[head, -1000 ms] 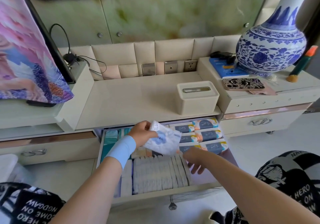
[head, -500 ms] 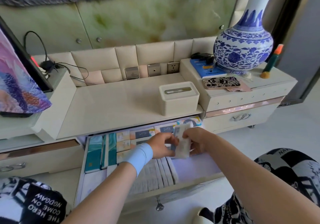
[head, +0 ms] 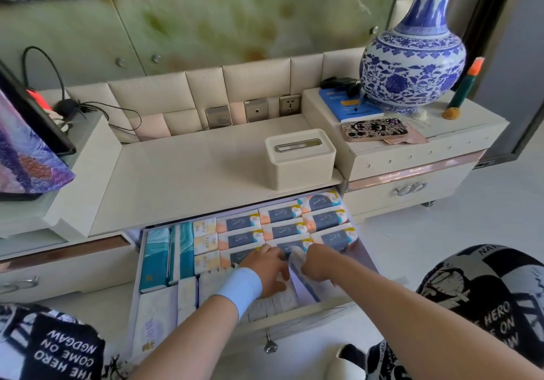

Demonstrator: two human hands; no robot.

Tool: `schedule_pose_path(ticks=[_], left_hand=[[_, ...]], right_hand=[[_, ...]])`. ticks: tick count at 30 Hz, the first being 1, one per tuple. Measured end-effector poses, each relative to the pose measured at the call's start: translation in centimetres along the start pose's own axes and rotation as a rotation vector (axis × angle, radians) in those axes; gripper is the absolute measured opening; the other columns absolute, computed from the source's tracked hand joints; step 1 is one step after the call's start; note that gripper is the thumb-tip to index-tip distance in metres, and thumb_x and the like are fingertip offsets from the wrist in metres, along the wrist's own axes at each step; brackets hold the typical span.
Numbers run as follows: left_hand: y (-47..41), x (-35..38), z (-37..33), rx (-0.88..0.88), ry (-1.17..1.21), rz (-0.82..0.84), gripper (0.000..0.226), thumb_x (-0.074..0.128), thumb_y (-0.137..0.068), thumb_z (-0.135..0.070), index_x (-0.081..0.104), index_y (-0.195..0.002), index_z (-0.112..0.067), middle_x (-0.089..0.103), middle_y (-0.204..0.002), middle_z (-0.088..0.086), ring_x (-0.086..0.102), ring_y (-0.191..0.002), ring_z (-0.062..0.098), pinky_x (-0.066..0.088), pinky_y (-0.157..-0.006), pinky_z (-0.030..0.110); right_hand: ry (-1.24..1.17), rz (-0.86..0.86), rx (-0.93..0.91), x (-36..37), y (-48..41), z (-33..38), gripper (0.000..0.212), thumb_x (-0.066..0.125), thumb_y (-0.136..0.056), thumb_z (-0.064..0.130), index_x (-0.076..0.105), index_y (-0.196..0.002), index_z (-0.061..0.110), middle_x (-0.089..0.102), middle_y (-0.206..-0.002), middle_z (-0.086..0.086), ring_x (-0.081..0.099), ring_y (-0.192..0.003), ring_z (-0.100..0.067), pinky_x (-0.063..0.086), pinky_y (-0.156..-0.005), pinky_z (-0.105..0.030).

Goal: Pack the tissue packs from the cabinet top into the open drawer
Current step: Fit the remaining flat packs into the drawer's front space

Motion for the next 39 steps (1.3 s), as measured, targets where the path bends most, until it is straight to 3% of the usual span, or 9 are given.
schedule_pose_path(ticks=[3, 6, 9, 14, 21, 27, 33, 36, 39], left_hand=[[0.4, -0.4, 0.4, 0.003, 0.056, -0.066, 0.028, 0.064, -0.089, -0.037, 0.065, -0.115, -0.027, 0.039, -0.144, -0.003, 0.034, -0.132, 0.022, 0.033, -0.11, 0.037], [1.0, -1.1, 1.7, -0.074, 0.123, -0.179, 0.038, 0.057, -0.093, -0.041, 0.053, -0.126, -0.021, 0.043, -0.142, -0.002, 0.037, -0.131, 0.021, 0.036, -0.107, 0.036], [1.6, -1.1, 2.9, -0.115, 0.123, -0.259, 0.057, 0.054, -0.092, -0.05, 0.04, -0.139, -0.022, 0.037, -0.149, -0.002, 0.033, -0.137, 0.02, 0.03, -0.113, 0.035], [1.7, 3.2, 3.3, -0.102, 0.03, -0.082, 0.091, 0.047, -0.085, -0.07, 0.008, -0.155, -0.027, 0.002, -0.164, -0.004, -0.001, -0.15, 0.022, 0.011, -0.122, 0.045], [2.2, 3.0, 3.5, -0.052, -0.04, -0.185, 0.09, 0.049, -0.084, -0.07, 0.012, -0.155, -0.029, 0.011, -0.161, -0.003, 0.009, -0.147, 0.021, 0.014, -0.119, 0.039], [2.5, 1.9, 4.5, -0.058, 0.042, -0.186, 0.092, 0.051, -0.083, -0.071, 0.01, -0.155, -0.03, 0.015, -0.161, -0.005, 0.015, -0.146, 0.018, 0.02, -0.117, 0.038], [3.1, 4.4, 4.4, -0.086, -0.054, -0.071, 0.106, 0.042, -0.079, -0.081, -0.01, -0.155, -0.028, -0.019, -0.162, -0.003, -0.014, -0.149, 0.022, -0.002, -0.121, 0.042], [3.4, 2.8, 4.0, -0.057, -0.033, -0.168, 0.093, 0.041, -0.086, -0.073, -0.003, -0.156, -0.029, -0.018, -0.162, -0.005, -0.011, -0.149, 0.021, 0.001, -0.12, 0.042], [3.4, 2.0, 3.4, -0.02, -0.022, -0.19, 0.085, 0.048, -0.086, -0.068, 0.014, -0.154, -0.03, 0.003, -0.163, -0.004, 0.005, -0.148, 0.021, 0.015, -0.119, 0.041]], right_hand=[[-0.39, 0.167, 0.053, 3.2, -1.0, 0.8, 0.051, 0.049, -0.097, 0.041, 0.051, -0.125, -0.002, 0.065, -0.112, -0.024, 0.07, -0.091, -0.038, 0.062, -0.074, -0.047], [-0.595, 0.334, 0.074, 4.7, -1.0, 1.5, 0.062, 0.041, -0.09, 0.056, 0.058, -0.122, 0.006, 0.067, -0.11, -0.02, 0.069, -0.093, -0.036, 0.06, -0.079, -0.045], [-0.674, 0.359, 0.121, 4.6, -1.0, 0.8, 0.049, 0.035, -0.095, 0.043, 0.06, -0.115, 0.005, 0.064, -0.11, -0.015, 0.066, -0.098, -0.035, 0.057, -0.086, -0.046], [-0.691, 0.33, 0.116, 6.1, -1.8, 1.6, 0.038, 0.028, -0.094, 0.011, 0.06, -0.111, -0.001, 0.067, -0.104, -0.019, 0.07, -0.088, -0.041, 0.059, -0.08, -0.054], [-0.722, 0.242, 0.052, 5.5, -2.3, 2.7, 0.028, 0.038, -0.1, 0.007, 0.058, -0.119, 0.005, 0.066, -0.109, -0.018, 0.07, -0.088, -0.037, 0.06, -0.07, -0.055], [-0.843, 0.382, -0.046, 6.3, -1.7, 3.3, 0.024, 0.048, -0.103, 0.013, 0.055, -0.125, 0.009, 0.062, -0.119, -0.016, 0.068, -0.1, -0.038, 0.058, -0.083, -0.053], [-0.829, 0.38, -0.079, 6.5, -1.0, 3.7, 0.025, 0.043, -0.103, 0.006, 0.05, -0.125, 0.015, 0.064, -0.117, -0.014, 0.068, -0.097, -0.032, 0.06, -0.078, -0.045], [-0.727, 0.347, -0.062, 6.0, -1.2, 3.8, 0.031, 0.04, -0.102, 0.003, 0.05, -0.131, 0.008, 0.063, -0.118, -0.016, 0.067, -0.098, -0.032, 0.062, -0.073, -0.044], [-0.649, 0.252, -0.02, 5.8, -1.7, 3.9, 0.035, 0.034, -0.101, 0.002, 0.052, -0.13, 0.007, 0.063, -0.118, -0.018, 0.067, -0.098, -0.033, 0.061, -0.072, -0.051]])
Point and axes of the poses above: each hand's wrist, its own y-axis away from the middle knuckle, its own x-axis out of the palm, z = x × y, the point moved 9 cm from there along -y, towards the middle knuckle
